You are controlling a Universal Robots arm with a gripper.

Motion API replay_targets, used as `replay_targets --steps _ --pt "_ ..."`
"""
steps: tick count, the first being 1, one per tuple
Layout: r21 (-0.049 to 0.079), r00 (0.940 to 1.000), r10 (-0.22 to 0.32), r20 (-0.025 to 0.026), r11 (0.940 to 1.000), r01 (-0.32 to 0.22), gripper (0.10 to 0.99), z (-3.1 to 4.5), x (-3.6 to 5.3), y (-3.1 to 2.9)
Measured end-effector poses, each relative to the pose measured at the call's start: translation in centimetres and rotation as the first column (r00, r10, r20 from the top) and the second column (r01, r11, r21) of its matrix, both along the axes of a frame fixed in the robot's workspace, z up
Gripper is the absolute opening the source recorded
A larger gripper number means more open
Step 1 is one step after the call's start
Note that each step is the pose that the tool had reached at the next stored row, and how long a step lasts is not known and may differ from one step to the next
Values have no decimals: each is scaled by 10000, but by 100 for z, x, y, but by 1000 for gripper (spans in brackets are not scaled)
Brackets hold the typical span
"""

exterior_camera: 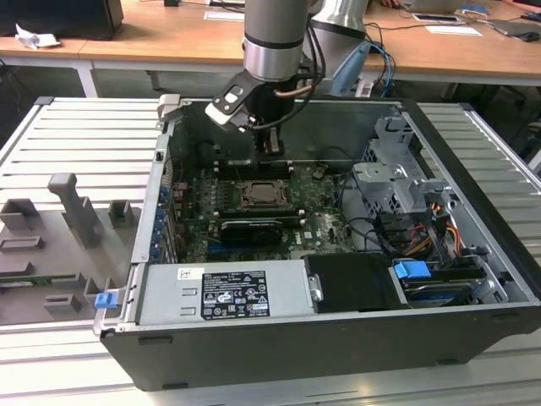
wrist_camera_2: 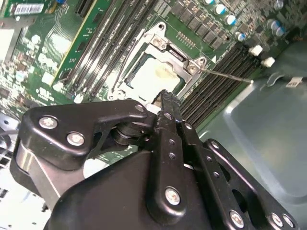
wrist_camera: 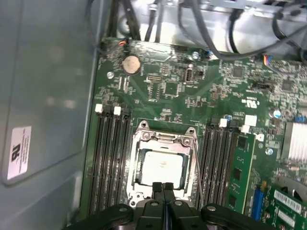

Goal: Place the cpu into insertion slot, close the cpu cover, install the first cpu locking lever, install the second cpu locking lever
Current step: 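Install the first cpu locking lever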

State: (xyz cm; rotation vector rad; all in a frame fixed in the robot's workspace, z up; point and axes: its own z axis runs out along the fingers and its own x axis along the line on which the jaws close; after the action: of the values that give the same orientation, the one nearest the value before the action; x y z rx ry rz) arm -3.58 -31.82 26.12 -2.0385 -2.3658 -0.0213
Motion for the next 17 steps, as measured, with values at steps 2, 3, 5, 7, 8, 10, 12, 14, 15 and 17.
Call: replay_targets --steps 2,3,5,7,8,10,12,14,15,17 --pt "1 9993 382 1 9993 -382 106 -1 0 0" --pt "1 9984 573 1 9984 -573 106 -1 0 0" --pt "1 9948 1023 1 9948 -1023 106 -2 0 0" --pt "2 9896 1440 1 9896 -1440 106 -2 0 0" --pt "2 9872 1597 1 9872 -1597 106 -2 0 0" --pt "2 9780 2085 1 9780 -2085 106 -2 0 0" --pt "2 9747 2237 1 9747 -2237 106 -3 0 0" --pt "2 9722 2343 2 9722 -2343 106 -3 1 1" --pt "3 9716 2367 2 9716 -2367 106 -3 1 1" --pt "3 9689 2476 2 9689 -2476 106 -3 1 3"
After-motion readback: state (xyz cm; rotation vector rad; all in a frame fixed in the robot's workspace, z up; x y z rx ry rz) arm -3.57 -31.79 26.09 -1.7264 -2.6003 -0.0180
